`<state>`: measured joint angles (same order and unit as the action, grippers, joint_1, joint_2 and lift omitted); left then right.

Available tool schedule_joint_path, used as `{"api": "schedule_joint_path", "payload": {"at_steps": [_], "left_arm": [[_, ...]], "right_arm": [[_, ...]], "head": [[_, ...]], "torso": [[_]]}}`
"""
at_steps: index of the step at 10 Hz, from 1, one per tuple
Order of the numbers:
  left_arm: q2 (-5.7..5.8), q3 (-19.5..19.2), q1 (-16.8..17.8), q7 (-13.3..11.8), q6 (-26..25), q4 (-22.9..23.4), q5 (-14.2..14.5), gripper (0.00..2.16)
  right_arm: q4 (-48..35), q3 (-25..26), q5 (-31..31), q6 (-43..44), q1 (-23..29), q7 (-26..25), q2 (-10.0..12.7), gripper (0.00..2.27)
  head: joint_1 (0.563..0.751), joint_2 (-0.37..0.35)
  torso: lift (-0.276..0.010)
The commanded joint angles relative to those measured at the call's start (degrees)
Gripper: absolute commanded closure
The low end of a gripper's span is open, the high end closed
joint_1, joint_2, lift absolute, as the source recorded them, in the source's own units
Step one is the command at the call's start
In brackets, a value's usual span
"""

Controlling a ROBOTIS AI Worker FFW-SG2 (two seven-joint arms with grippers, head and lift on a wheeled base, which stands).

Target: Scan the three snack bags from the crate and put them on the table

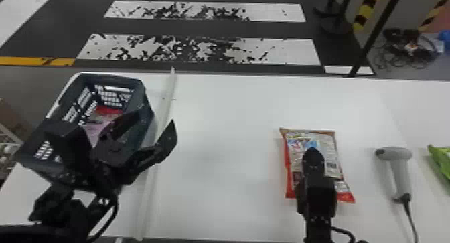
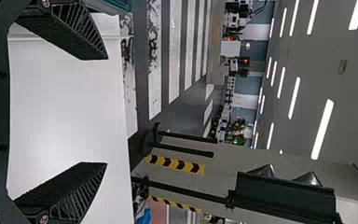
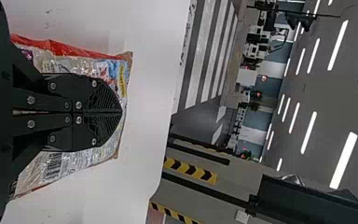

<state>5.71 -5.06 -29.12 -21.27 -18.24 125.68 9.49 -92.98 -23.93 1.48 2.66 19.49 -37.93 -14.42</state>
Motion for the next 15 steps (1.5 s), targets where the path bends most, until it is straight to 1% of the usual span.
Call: {"api": "schedule_joint_path", "payload": {"at_steps": [1,2,5,7,8,9,10,11,12,13,14,15], "left_arm": [[0.0,0.1,0.5,0.0,0.0,-0.3,-0.1,0.06],[0.0,0.5,0.7,0.0,0.0,-0.5,0.0,0.06],[0.0,0.9,1.3,0.0,0.0,-1.0,0.0,0.06],[0.26,0.7,1.3,0.0,0.0,-1.1,0.1,0.06],[0.26,0.6,1.3,0.1,0.0,-1.1,0.2,0.06],[0.26,0.5,1.4,0.0,0.0,-1.1,0.4,0.06],[0.26,0.5,1.7,0.0,0.0,-1.2,0.4,0.06],[0.18,0.6,1.9,0.1,0.0,-1.2,0.4,0.06],[0.18,0.8,2.0,0.1,0.0,-1.2,0.6,0.06],[0.26,0.8,2.0,0.3,0.0,-1.3,0.9,0.06],[0.26,0.8,2.0,0.4,0.0,-1.5,1.1,0.06],[0.26,0.8,1.9,0.4,0.0,-1.5,1.1,0.06]], "right_arm": [[1.5,1.2,1.0,1.1,-0.2,0.6,0.1,2.25],[1.7,1.4,1.8,1.1,-0.2,1.2,0.2,2.25],[4.6,1.6,2.6,0.5,-1.4,3.5,1.9,2.25],[5.4,1.6,3.0,0.9,-1.8,3.6,2.0,2.25],[3.6,1.9,2.8,0.7,-1.4,3.4,1.9,2.25],[-1.6,3.3,2.4,0.2,1.0,3.3,1.9,2.18],[-9.3,4.9,1.4,-2.8,3.9,3.2,1.3,1.49],[-16.2,6.9,0.4,-6.5,6.1,3.2,0.8,0.19],[-21.9,9.0,0.4,-14.8,7.0,3.5,-0.6,0.0],[-25.8,12.4,0.4,-17.9,8.9,8.1,-1.7,0.0],[-28.2,15.9,1.2,-21.6,10.3,13.2,-2.2,0.03],[-29.1,19.9,3.7,-23.0,11.4,18.0,-2.4,0.03]], "head": [[0.695,-0.013],[0.695,-0.023],[0.695,-0.036],[0.695,-0.03],[0.695,-0.028],[0.695,-0.026],[0.695,-0.026],[0.695,-0.031],[0.695,-0.035],[0.695,-0.054],[0.695,-0.074],[0.695,-0.089]], "torso": [[-0.094],[-0.094],[-0.094],[-0.094],[-0.094],[-0.094],[-0.094],[-0.094],[-0.094],[-0.094],[-0.094],[-0.094]]}}
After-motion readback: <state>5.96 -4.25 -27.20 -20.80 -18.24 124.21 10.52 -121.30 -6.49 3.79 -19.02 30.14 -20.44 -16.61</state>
